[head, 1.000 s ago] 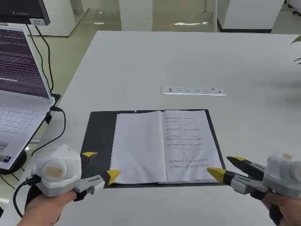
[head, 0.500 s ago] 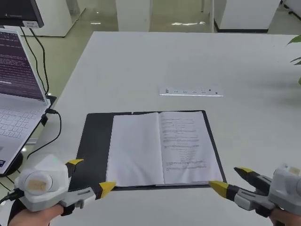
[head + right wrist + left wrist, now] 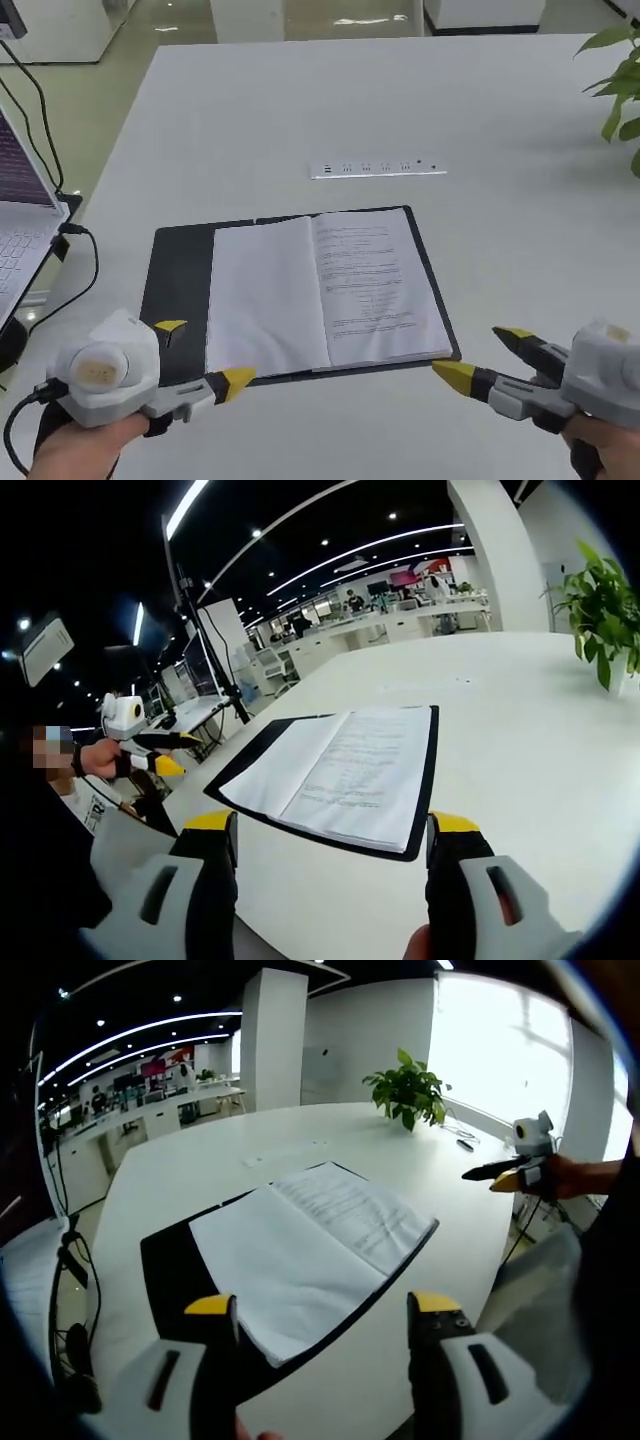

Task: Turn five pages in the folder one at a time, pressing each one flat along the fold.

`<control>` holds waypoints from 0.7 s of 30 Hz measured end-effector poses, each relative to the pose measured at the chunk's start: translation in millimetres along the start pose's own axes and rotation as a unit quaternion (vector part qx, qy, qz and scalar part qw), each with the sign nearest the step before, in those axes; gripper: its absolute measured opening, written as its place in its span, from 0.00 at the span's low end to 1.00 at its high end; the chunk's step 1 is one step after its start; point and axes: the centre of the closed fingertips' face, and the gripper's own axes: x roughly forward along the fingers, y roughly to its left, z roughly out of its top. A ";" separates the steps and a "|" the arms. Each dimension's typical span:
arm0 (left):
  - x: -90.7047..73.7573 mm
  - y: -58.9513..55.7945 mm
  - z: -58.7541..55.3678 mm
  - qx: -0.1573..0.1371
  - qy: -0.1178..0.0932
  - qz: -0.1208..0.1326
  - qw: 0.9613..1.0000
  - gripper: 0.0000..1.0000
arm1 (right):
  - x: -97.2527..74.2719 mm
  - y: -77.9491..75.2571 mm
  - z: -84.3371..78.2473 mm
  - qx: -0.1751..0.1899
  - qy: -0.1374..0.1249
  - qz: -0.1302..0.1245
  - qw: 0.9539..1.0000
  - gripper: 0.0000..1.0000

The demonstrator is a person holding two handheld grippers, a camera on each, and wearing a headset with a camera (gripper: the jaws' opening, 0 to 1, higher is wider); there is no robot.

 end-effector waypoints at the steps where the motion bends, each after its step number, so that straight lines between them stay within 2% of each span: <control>1: 2.7 -2.4 1.9 0.002 0.000 -0.003 1.000 0.68 | -0.5 -0.2 -0.5 0.001 0.001 -0.001 1.000 0.77; 5: 15.8 -12.7 9.9 0.024 0.002 -0.020 1.000 0.68 | -1.7 -3.4 -1.5 0.003 0.000 -0.002 1.000 0.77; 8: 23.5 -15.2 16.1 0.025 -0.001 -0.027 0.999 0.68 | -2.6 -4.6 -0.2 0.005 -0.002 -0.002 1.000 0.76; 14: 44.2 -29.1 28.4 0.042 0.000 -0.047 0.998 0.67 | -2.9 -4.3 2.9 0.010 -0.008 0.001 1.000 0.75; 21: 76.7 -49.1 51.7 0.067 -0.003 -0.077 0.995 0.66 | -1.7 -5.1 2.5 0.011 -0.004 0.006 1.000 0.75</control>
